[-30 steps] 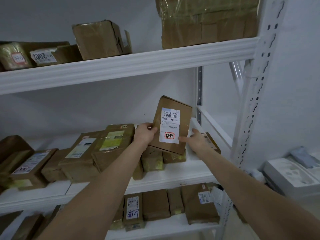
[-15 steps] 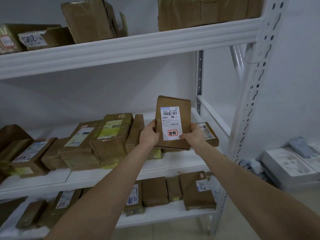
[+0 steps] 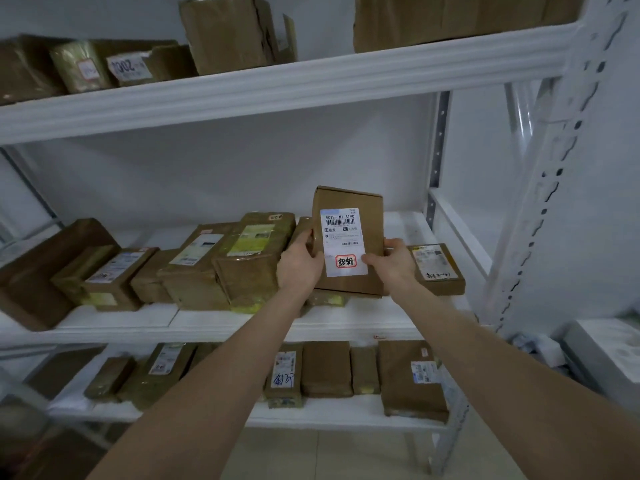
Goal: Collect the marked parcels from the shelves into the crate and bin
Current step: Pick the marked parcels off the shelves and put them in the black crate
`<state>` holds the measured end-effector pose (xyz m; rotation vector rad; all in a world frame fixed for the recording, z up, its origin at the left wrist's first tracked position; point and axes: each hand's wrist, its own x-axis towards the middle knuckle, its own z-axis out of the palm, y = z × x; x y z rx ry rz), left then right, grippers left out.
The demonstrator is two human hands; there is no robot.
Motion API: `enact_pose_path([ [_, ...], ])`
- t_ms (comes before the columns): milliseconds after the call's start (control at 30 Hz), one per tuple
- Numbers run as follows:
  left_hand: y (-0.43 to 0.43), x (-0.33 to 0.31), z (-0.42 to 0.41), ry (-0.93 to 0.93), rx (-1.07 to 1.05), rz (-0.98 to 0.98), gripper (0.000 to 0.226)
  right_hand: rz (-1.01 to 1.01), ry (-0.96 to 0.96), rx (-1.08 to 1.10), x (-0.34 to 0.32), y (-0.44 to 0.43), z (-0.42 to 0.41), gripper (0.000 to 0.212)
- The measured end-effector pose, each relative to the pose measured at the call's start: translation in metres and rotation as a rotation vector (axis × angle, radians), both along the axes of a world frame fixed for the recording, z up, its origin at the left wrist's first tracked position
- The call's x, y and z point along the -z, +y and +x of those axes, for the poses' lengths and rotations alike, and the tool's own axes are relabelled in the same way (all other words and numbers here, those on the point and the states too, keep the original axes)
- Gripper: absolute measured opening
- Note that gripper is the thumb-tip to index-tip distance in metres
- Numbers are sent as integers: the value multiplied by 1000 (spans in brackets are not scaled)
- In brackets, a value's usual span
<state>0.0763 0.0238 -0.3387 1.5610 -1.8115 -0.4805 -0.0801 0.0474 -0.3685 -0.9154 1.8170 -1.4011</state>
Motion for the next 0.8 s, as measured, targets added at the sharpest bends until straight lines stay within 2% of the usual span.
enact_pose_path([
  [67, 7, -1, 13, 8, -66, -39, 48, -25, 30, -41, -3, 0, 13, 43],
  [133, 13, -2, 30, 13, -121, -53, 47, -41, 61, -95, -6, 0, 30, 41],
  [300, 34, 0, 77, 20, -335, -52, 41, -93, 133, -234, -9, 7, 83, 55],
  [467, 59, 15, 133, 60, -501, -23, 35, -85, 321, -377, 4, 17, 145, 63],
  [800, 103, 82, 265, 43, -689, 221, 38, 59, 393, -677, 68, 28, 280, 69],
])
